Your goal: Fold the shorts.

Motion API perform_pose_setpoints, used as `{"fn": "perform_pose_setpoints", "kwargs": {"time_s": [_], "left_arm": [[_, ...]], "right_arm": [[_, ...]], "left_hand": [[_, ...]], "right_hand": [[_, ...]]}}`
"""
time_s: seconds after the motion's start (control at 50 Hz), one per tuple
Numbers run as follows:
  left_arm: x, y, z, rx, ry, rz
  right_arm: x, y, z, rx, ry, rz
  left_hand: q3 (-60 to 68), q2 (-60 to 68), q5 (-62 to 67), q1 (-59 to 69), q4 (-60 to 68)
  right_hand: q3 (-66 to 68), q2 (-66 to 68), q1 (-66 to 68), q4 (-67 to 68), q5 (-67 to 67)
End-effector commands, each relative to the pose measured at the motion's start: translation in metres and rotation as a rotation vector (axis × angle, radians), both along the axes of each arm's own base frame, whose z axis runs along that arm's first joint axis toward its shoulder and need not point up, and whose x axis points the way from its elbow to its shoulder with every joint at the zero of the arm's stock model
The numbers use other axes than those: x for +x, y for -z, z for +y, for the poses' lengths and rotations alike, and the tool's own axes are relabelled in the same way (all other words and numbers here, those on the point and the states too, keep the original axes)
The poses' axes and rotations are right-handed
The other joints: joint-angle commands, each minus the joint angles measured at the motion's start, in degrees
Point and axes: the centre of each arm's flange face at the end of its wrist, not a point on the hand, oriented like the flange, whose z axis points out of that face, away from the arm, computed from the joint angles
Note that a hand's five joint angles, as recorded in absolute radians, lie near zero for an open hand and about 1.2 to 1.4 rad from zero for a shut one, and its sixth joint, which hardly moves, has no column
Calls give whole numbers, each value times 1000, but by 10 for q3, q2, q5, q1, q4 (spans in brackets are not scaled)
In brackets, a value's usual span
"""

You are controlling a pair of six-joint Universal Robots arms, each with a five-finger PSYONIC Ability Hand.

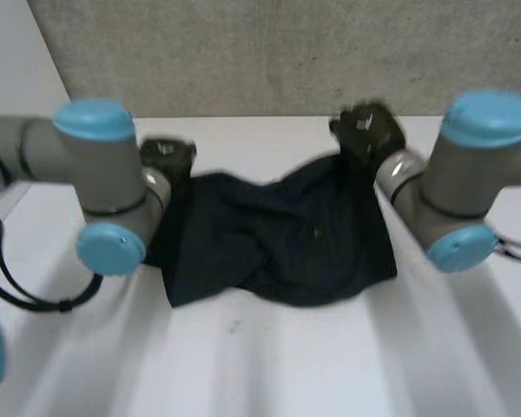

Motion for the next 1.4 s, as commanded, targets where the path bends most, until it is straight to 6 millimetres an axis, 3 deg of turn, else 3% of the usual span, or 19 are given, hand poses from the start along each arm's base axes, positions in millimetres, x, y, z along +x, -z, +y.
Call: {"fn": "perform_pose_setpoints", "kwargs": {"time_s": [0.02, 0.06, 0.14, 0.28, 0.36, 0.48, 0.6, 0.74, 0.82, 0.88, 0.9, 0.94, 0.98, 1.04, 1.12, 1.18, 1.26, 1.34, 1.4], "left_arm": [[21, -133, 31, -278, -9, 168], [32, -160, 44, -330, -18, 209], [46, -179, 63, -356, -22, 246], [58, -165, 88, -289, -23, 221], [65, -145, 102, -232, -23, 170], [62, -89, 101, -100, 3, 24], [47, -24, 76, 39, 21, -136], [27, 6, 30, 40, 18, -199], [13, -27, -4, -112, -28, -193], [5, -82, -22, -299, -71, -125], [7, -115, -30, -401, -99, -59], [5, -152, -30, -525, -111, 16], [8, -204, -27, -718, -145, 135], [7, -242, -15, -881, -162, 254], [14, -277, 13, -970, -175, 354], [19, -277, 22, -946, -174, 372], [26, -257, 29, -851, -150, 380], [35, -222, 35, -731, -140, 370], [37, -177, 38, -604, -133, 333]], "right_arm": [[-11, -101, 39, -123, -75, -60], [-14, -115, 51, -102, -101, -53], [-22, -128, 65, -69, -124, -36], [-30, -130, 81, 17, -127, -3], [-34, -124, 92, 106, -128, 30], [-38, -87, 103, 334, -142, 130], [-24, -23, 83, 472, -165, 252], [-12, 10, 56, 481, -165, 289], [-1, 2, 27, 356, -121, 224], [6, -33, -3, 143, -38, 101], [8, -59, -15, 19, -2, 12], [10, -87, -23, -109, 18, -83], [9, -134, -25, -292, 24, -241], [0, -190, -13, -485, 4, -426], [-9, -222, 5, -590, -35, -533], [-11, -224, 11, -581, -47, -532], [-7, -203, 12, -490, -69, -480], [-2, -163, 12, -330, -85, -392], [-2, -126, 13, -187, -78, -317]], "left_hand": [[120, 117, 149, 138, 117], [120, 117, 149, 138, 117], [120, 117, 149, 138, 117], [120, 117, 149, 138, 117], [120, 117, 149, 138, 117], [120, 117, 149, 138, 117], [120, 117, 149, 138, 117], [120, 117, 149, 138, 117], [120, 117, 149, 138, 117], [120, 117, 149, 138, 117], [120, 117, 149, 138, 117], [120, 117, 149, 138, 117], [120, 117, 149, 138, 117], [120, 117, 149, 138, 117], [120, 117, 149, 138, 117], [120, 117, 149, 138, 117], [120, 117, 149, 138, 117], [120, 117, 149, 138, 117], [120, 117, 149, 138, 117]], "right_hand": [[123, 127, 239, 120, 148], [123, 127, 239, 120, 148], [123, 127, 239, 120, 148], [123, 127, 239, 120, 148], [123, 127, 239, 120, 148], [123, 127, 239, 120, 148], [123, 127, 239, 120, 148], [123, 127, 239, 120, 148], [123, 127, 239, 120, 148], [123, 127, 239, 120, 148], [123, 127, 239, 120, 148], [123, 127, 239, 120, 148], [123, 127, 239, 120, 148], [123, 127, 239, 120, 148], [123, 127, 239, 120, 148], [123, 127, 239, 120, 148], [123, 127, 239, 120, 148], [123, 127, 239, 120, 148], [123, 127, 239, 120, 148]]}}
